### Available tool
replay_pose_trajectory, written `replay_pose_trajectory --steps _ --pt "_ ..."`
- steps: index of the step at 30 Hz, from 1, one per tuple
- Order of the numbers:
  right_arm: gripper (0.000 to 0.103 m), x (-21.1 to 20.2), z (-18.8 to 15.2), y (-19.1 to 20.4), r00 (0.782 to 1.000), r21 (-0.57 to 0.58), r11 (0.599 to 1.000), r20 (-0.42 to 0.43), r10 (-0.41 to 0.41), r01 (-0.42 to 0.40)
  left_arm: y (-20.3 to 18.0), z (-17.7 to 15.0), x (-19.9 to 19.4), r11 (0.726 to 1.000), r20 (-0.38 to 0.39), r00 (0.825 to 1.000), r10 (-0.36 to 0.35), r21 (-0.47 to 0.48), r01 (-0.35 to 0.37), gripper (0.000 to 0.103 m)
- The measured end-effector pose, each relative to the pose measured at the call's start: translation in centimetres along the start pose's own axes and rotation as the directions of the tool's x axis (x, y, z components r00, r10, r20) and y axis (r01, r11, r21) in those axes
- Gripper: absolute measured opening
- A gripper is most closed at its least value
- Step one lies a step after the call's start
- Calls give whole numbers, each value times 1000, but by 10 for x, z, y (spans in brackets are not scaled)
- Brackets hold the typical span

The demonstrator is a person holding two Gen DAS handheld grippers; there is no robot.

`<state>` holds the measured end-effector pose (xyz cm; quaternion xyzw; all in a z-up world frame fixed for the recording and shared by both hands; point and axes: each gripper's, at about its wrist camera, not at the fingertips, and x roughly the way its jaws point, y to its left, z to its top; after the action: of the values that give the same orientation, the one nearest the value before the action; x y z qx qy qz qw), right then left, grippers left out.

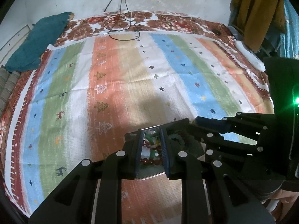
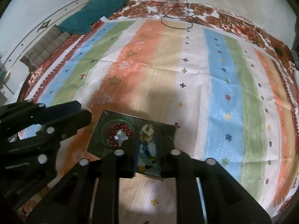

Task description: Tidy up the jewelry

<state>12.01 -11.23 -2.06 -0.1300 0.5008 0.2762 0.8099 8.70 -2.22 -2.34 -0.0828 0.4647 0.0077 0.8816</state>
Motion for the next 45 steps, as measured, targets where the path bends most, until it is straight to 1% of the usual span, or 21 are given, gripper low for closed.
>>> replay_pose_trajectory --steps 1,2,7,9,12,15,18,20,22,26,34,37,39,41,45 --pt "31 -1 0 -1 1000 2 1000 4 -2 2 2 0 0 1000 1 1000 -1 -9 1 23" --pt "32 -2 -1 -1 1000 2 1000 8 -6 5 4 1 -1 1000 5 1000 -1 -21 1 24" --pt "33 -8 -7 -8 1000 17 1000 10 -17 17 11 -1 -7 999 12 1000 -5 -43 6 24" --pt "36 -13 -12 -10 1000 21 1000 16 -19 19 13 -5 -10 999 12 1000 -7 -49 7 25" --pt "38 -21 -19 -11 1000 25 1000 27 -14 13 13 -11 -15 999 14 1000 -9 -47 10 26" --pt "42 -29 -24 -11 999 28 1000 43 -3 2 12 -18 -20 999 14 1000 -13 -42 14 29" --pt "44 -35 -30 -11 999 25 1000 54 2 -3 13 -26 -26 999 20 999 -25 -45 26 33" --pt "47 -39 -34 -11 998 22 1000 63 9 -10 14 -30 -30 998 23 999 -35 -46 36 38" --pt "49 -42 -36 -9 998 18 1000 70 8 -9 14 -36 -33 998 27 999 -40 -42 41 40" --pt "54 -49 -45 -7 996 7 1000 85 20 -21 13 -45 -38 998 33 999 -43 -36 44 48" --pt "61 -64 -57 -8 992 9 999 123 38 -40 13 -57 -48 998 47 998 -52 -32 53 58" --pt "64 -72 -63 -5 989 3 999 142 45 -46 11 -62 -53 998 57 997 -58 -28 59 66" --pt "71 -77 -66 -3 986 -2 999 159 49 -49 9 -66 -58 997 70 995 -70 -18 71 69" --pt "74 -82 -68 -1 983 -8 999 175 47 -46 6 -69 -62 998 81 994 -69 -4 70 74" --pt "83 -87 -73 1 981 -14 999 190 49 -47 2 -74 -67 998 92 994 -65 14 64 81"
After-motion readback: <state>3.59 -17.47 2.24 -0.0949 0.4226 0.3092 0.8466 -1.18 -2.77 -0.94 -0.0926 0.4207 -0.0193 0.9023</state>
